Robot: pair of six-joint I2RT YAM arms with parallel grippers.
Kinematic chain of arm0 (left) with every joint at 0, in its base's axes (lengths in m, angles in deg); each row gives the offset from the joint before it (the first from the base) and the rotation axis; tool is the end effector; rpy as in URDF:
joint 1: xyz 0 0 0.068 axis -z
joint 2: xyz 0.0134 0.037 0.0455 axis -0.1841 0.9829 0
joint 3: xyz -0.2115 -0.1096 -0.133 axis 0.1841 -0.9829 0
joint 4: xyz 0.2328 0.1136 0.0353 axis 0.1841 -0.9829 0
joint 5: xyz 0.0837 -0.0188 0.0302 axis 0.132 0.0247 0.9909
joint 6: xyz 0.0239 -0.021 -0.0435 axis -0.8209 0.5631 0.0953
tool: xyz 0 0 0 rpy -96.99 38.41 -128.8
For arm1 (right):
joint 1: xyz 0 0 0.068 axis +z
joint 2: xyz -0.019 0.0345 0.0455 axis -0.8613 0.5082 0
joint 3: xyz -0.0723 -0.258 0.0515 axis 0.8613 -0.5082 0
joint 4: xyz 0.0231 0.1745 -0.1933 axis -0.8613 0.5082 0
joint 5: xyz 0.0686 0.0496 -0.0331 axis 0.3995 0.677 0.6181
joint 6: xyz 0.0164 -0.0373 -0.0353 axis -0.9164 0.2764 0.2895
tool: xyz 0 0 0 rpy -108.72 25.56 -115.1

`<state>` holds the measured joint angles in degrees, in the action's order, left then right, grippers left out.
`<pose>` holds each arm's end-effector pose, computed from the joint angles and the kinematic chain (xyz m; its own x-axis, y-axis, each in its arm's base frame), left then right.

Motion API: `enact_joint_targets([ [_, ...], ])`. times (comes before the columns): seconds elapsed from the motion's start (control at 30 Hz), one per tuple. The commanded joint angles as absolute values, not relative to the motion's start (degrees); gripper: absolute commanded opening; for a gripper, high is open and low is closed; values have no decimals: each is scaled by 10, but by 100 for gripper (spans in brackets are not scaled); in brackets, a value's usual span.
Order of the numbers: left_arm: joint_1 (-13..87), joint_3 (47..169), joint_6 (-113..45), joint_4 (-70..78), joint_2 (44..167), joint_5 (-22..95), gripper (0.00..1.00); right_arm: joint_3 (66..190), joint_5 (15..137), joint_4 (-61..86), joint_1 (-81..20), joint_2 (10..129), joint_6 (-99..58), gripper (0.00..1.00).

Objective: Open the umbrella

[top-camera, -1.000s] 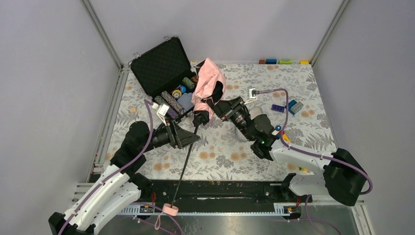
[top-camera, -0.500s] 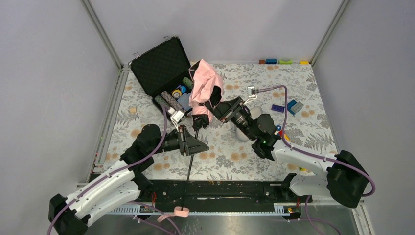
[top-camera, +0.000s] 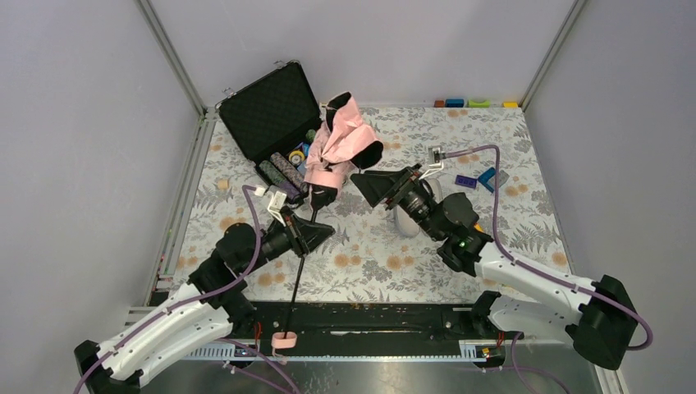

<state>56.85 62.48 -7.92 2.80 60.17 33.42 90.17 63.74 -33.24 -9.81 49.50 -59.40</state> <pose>0.0974 -0.1118 0.2856 -0.5447 -0.3040 -0.7816 0.6459 0.4424 -0.6222 0.1585 0.1820 0.3440 -0.3419 0.7044 -0.6221 -0.6692 0.2822 0.6874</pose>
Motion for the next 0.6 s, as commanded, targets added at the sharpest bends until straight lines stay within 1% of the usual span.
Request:
enact_joint_targets([
  [0.0, 582, 641, -158, 63, 607, 483, 0, 906, 592, -235, -89, 468, -547, 93],
  [0.17, 610, 652, -194, 47, 629, 596, 0, 941, 550, -200, -29, 483, -509, 94],
  [0.27, 629, 662, -208, 31, 641, 667, 0, 986, 481, -144, 15, 503, -476, 93],
  [0.33, 638, 664, -217, 31, 649, 690, 0, 1031, 442, -90, 30, 528, -458, 94],
  [0.4, 648, 668, -221, 31, 658, 706, 0, 1059, 439, -69, 32, 551, -460, 94],
  [0.5, 664, 669, -223, 31, 671, 729, 0, 1093, 444, -60, 32, 584, -475, 99],
  [0.57, 676, 670, -225, 33, 677, 744, 0, 1138, 438, -19, 31, 621, -473, 100],
])
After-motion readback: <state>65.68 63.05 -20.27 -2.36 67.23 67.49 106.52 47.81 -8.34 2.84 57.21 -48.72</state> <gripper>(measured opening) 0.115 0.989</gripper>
